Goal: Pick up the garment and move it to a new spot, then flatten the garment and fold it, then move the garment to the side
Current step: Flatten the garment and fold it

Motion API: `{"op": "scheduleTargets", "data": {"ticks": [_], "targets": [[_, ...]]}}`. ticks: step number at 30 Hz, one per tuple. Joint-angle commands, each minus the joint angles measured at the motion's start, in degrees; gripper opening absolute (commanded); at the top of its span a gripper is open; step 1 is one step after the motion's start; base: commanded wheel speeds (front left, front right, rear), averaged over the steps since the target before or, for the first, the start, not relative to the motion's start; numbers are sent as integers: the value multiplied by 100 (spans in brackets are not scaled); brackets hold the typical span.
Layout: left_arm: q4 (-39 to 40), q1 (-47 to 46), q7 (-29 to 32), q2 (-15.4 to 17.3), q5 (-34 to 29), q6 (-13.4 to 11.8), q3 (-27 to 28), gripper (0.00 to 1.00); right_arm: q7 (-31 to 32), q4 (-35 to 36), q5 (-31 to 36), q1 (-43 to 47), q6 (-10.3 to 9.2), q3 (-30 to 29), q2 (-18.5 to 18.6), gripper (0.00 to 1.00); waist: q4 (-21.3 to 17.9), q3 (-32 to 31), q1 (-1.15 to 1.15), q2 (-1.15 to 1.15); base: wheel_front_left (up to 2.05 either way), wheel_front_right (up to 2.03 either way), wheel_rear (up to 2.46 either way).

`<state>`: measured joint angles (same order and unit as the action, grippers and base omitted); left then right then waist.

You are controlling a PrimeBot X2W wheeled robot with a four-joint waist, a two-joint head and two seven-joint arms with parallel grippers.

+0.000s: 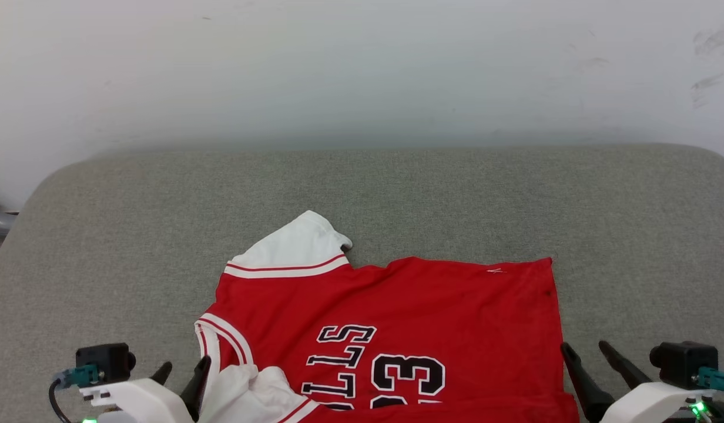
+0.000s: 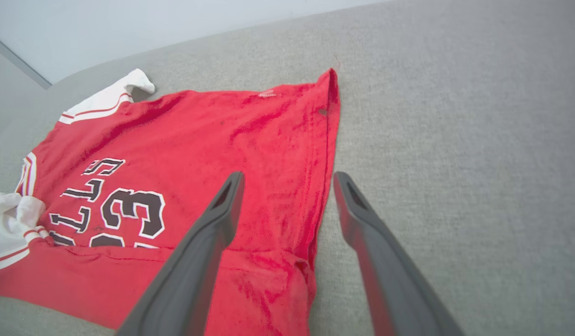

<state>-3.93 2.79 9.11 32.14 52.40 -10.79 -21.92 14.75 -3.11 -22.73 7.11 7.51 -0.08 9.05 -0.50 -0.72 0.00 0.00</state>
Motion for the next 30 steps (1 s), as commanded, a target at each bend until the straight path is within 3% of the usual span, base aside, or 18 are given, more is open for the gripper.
{"op": "scheduleTargets", "data": {"ticks": [1,5,10,16,23,26,30], "targets": [[8,-160,-163,-27,-121,-55,37,100,-215,107,96,-106,-5,26,-21,100,-11,9,0,0,0,0,0],[-51,-695,-635,-202,-492,-127,33,100,-781,403,330,-293,-5,-10,-42,100,-52,96,0,0,0,0,0],[-173,-1270,-1016,-334,-809,-87,17,100,-1061,714,579,-524,-5,-91,-90,100,-123,384,0,0,0,0,0],[-767,-2420,-1029,-449,-987,289,-123,100,-1120,1030,717,-818,-5,-209,-199,100,-264,1037,0,0,0,0,0],[-1592,-3754,-240,-380,-812,905,-277,100,-1315,1108,770,-1172,-5,-114,-309,100,-632,1736,0,0,0,0,0],[-1977,-4270,389,-307,-594,1198,-341,100,-1435,1054,756,-1305,-5,-57,-365,100,-795,1971,0,0,0,0,0],[-2419,-4864,1305,-212,-387,1373,-450,100,-1555,928,724,-1405,-5,8,-437,100,-987,2169,0,0,0,0,0]]}}
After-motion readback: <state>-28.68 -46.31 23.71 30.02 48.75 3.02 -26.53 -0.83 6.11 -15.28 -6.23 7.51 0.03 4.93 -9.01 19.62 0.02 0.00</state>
